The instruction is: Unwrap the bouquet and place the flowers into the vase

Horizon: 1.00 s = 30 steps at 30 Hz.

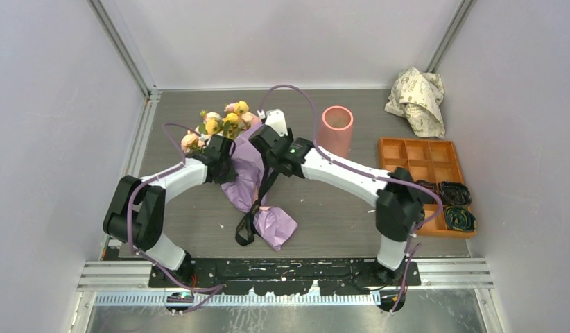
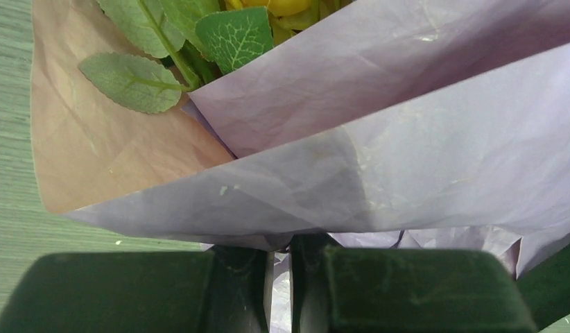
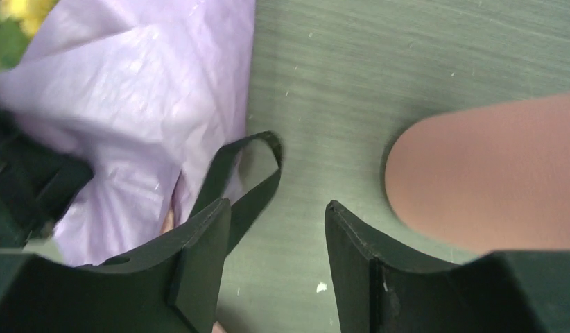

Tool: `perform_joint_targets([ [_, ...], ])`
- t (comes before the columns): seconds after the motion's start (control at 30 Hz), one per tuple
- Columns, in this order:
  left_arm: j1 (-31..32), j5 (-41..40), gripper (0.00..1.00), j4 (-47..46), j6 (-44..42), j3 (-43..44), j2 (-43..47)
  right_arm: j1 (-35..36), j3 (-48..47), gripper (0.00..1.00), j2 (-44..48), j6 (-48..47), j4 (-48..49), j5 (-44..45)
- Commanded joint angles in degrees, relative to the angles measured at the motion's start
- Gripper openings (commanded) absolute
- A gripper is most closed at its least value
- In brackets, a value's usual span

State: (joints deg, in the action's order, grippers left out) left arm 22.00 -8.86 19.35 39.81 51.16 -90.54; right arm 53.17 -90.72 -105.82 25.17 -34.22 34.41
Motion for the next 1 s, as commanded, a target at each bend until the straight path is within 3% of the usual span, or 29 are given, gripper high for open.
perform_joint_targets([
  [0.0, 0.1, 2.2, 0.12, 4.3, -0.3, 0.1, 3.8, 4.3, 6.6, 0.57, 11.7, 2.9, 2.8, -3.6],
  [0.17, 0.1, 1.5, 0.17, 8.6, -0.5, 2.5, 9.6, 10.9, 14.5, 0.57, 17.8, 5.3, 4.1, -4.7],
  [0.43, 0.1, -3.3, 0.22, 17.3, 0.0, 4.4, 23.9, 13.2, 24.0, 0.53, 20.1, 11.6, 10.7, -17.7],
  [0.67, 0.2, -4.2, 0.24, 22.4, 0.8, 2.7, 34.0, 13.8, 23.2, 0.47, 14.6, 12.3, 13.0, -21.4],
  [0.97, 0.1, -3.4, 0.24, 24.0, 1.6, -0.5, 37.4, 14.9, 20.4, 0.42, 8.8, 13.8, 14.7, -24.5],
])
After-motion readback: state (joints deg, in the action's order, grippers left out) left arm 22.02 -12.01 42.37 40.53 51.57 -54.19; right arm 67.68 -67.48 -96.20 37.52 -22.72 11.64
